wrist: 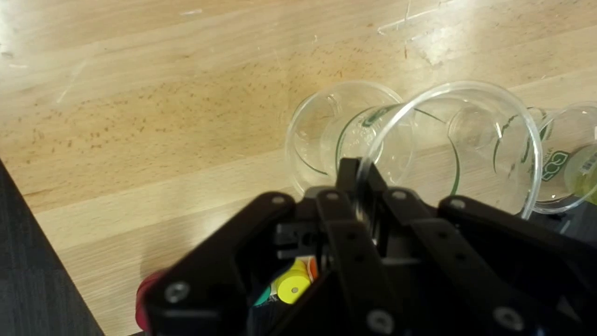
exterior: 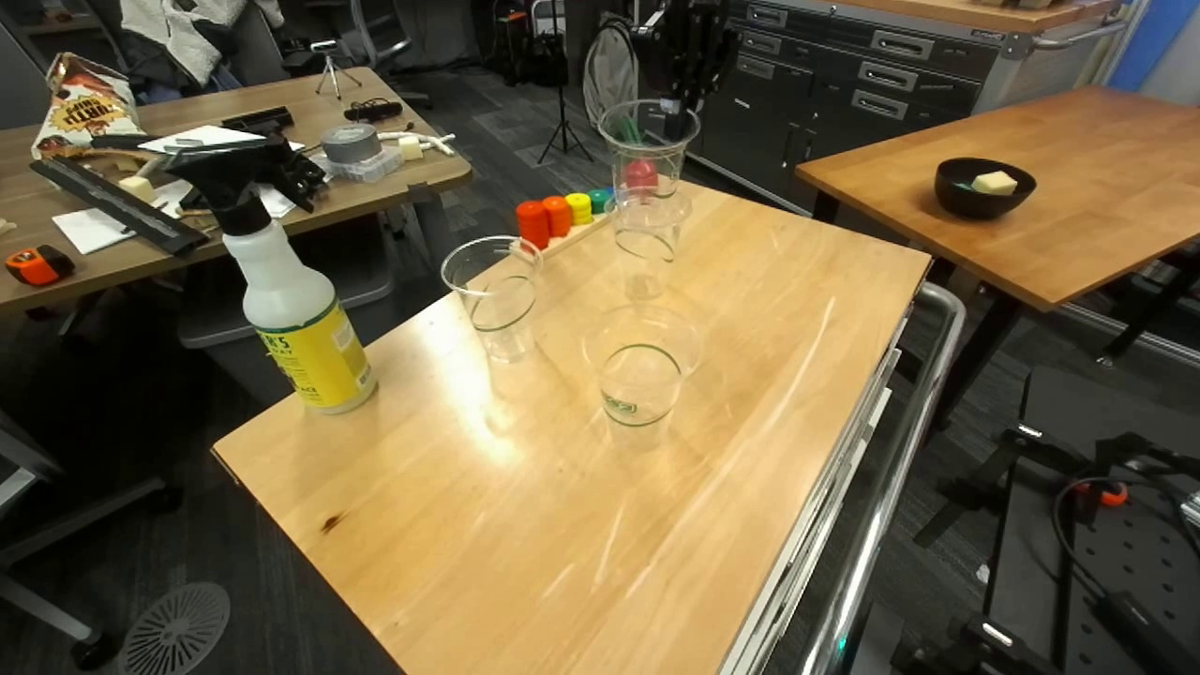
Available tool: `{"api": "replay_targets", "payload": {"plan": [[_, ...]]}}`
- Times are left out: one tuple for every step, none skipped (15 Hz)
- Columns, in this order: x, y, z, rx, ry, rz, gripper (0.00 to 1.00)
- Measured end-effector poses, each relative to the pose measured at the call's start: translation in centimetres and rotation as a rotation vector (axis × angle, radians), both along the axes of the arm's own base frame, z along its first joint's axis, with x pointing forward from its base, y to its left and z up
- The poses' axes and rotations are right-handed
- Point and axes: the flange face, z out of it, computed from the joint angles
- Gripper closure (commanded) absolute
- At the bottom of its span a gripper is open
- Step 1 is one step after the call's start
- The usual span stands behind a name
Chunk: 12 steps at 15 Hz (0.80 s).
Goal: Stack the four cups together
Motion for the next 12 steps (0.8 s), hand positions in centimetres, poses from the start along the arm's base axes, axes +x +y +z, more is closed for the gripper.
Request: {"api": "replay_targets", "payload": {"plan": [[0.1, 0.0, -0.4, -0.001, 0.000, 0.000, 0.99], [0.1, 0.0, -0.9, -0.001, 0.002, -0.001, 0.99], [0.1, 0.1, -1.4, -0.001, 0.008, -0.001, 0.99], [0.0, 0.1, -1.8, -0.001, 0.015, -0.001, 0.99], [0.0, 0.1, -2.3, -0.001, 0.020, -0.001, 0.99], [-0.1, 0.1, -2.6, -0.002, 0.022, -0.002, 0.77], [-0.2, 0.1, -3.0, -0.002, 0.023, -0.003, 0.67], [-0.3, 0.0, -3.2, -0.003, 0.024, -0.004, 0.61], [-0.4, 0.0, -3.4, -0.004, 0.023, -0.005, 0.54], [-0.4, 0.0, -3.6, -0.006, 0.019, -0.005, 0.45], [-0.5, 0.0, -3.7, -0.009, 0.014, -0.005, 0.38], [-0.5, -0.1, -3.8, -0.013, 0.010, -0.005, 0.30]]}}
